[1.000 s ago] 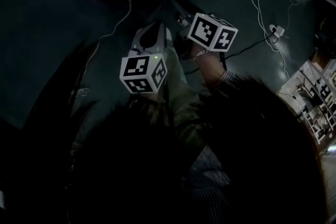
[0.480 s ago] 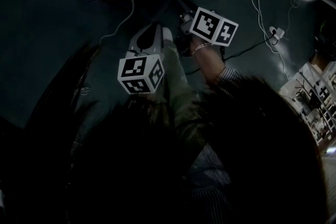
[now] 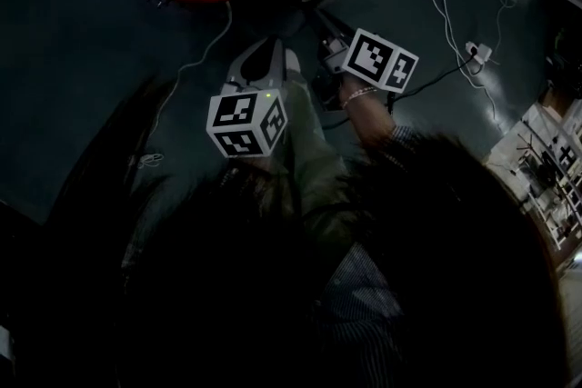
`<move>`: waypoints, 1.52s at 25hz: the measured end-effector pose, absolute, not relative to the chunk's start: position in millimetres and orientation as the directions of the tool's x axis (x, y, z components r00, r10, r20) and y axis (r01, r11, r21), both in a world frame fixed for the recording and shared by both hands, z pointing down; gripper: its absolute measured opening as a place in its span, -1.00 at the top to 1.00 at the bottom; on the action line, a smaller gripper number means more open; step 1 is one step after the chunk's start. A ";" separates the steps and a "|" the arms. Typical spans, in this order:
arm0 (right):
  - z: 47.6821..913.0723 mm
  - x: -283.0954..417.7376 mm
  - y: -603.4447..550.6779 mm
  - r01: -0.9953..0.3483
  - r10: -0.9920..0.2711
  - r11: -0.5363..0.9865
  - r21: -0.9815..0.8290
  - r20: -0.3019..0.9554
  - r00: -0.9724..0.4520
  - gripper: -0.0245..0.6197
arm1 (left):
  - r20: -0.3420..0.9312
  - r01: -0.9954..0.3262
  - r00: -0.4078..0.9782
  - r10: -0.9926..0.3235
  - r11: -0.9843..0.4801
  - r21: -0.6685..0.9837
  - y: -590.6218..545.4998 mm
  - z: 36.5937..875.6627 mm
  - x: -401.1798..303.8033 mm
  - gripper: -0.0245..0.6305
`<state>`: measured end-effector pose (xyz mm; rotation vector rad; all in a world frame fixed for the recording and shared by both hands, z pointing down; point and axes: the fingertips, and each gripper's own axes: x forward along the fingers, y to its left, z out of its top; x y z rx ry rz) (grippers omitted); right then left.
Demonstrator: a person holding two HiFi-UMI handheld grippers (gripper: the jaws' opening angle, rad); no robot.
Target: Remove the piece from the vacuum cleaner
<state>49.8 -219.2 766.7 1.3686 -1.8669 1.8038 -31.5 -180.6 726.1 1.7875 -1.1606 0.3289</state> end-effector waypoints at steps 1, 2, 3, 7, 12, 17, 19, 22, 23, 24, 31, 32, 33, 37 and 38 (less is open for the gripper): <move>762.7 51.4 -216.5 -0.718 -0.459 -0.166 -0.676 0.697 -0.551 0.86 | 0.642 -0.818 0.518 -0.565 -0.110 0.564 -181.8 722.7 -29.0 0.91; 758.3 52.6 -214.3 -0.724 -0.457 -0.150 -0.673 0.697 -0.553 0.86 | 0.640 -0.818 0.522 -0.564 -0.118 0.563 -183.3 718.9 -26.7 0.91; 753.3 53.3 -212.4 -0.730 -0.455 -0.135 -0.670 0.696 -0.555 0.86 | 0.638 -0.818 0.526 -0.562 -0.127 0.562 -184.6 714.9 -24.9 0.91; 728.2 54.2 -203.8 -0.746 -0.447 -0.087 -0.660 0.695 -0.563 0.86 | 0.630 -0.813 0.543 -0.556 -0.161 0.560 -187.5 692.9 -20.0 0.91; 679.2 59.5 -193.4 -0.764 -0.451 -0.035 -0.644 0.693 -0.563 0.86 | 0.610 -0.804 0.569 -0.551 -0.215 0.555 -186.1 650.6 -15.1 0.91; 605.7 60.0 -183.0 -0.778 -0.469 0.039 -0.626 0.677 -0.568 0.86 | 0.594 -0.793 0.588 -0.549 -0.248 0.556 -182.4 593.6 -10.3 0.91; 572.5 60.6 -177.2 -0.784 -0.478 0.061 -0.618 0.671 -0.567 0.86 | 0.593 -0.791 0.595 -0.542 -0.266 0.551 -178.7 565.2 -8.5 0.91; 524.9 60.1 -171.2 -0.791 -0.490 0.083 -0.607 0.666 -0.562 0.86 | 0.604 -0.802 0.590 -0.535 -0.299 0.518 -174.2 519.3 -10.4 0.91; 509.7 59.1 -169.4 -0.792 -0.494 0.094 -0.603 0.663 -0.563 0.86 | 0.603 -0.803 0.589 -0.537 -0.305 0.512 -173.1 503.5 -11.4 0.91; 494.4 57.9 -167.2 -0.792 -0.499 0.108 -0.601 0.656 -0.566 0.86 | 0.600 -0.802 0.590 -0.540 -0.310 0.510 -171.7 487.7 -12.0 0.91; 399.8 49.8 -153.7 -0.747 -0.554 0.145 -0.649 0.572 -0.605 0.86 | 0.575 -0.815 0.571 -0.586 -0.321 0.483 -163.1 404.0 -11.5 0.91; 389.3 48.7 -150.3 -0.742 -0.562 0.153 -0.653 0.560 -0.609 0.86 | 0.572 -0.811 0.577 -0.583 -0.326 0.486 -159.5 396.3 -9.4 0.91; 380.5 48.0 -147.5 -0.740 -0.568 0.163 -0.653 0.551 -0.612 0.86 | 0.569 -0.807 0.584 -0.580 -0.334 0.487 -156.9 389.3 -7.1 0.91; 359.9 50.9 -141.7 -0.742 -0.587 0.196 -0.642 0.529 -0.613 0.86 | 0.544 -0.797 0.596 -0.590 -0.353 0.491 -158.3 367.4 -1.6 0.91; 357.9 53.0 -140.0 -0.743 -0.589 0.200 -0.639 0.528 -0.612 0.86 | 0.538 -0.796 0.596 -0.596 -0.352 0.492 -159.4 363.4 -1.6 0.91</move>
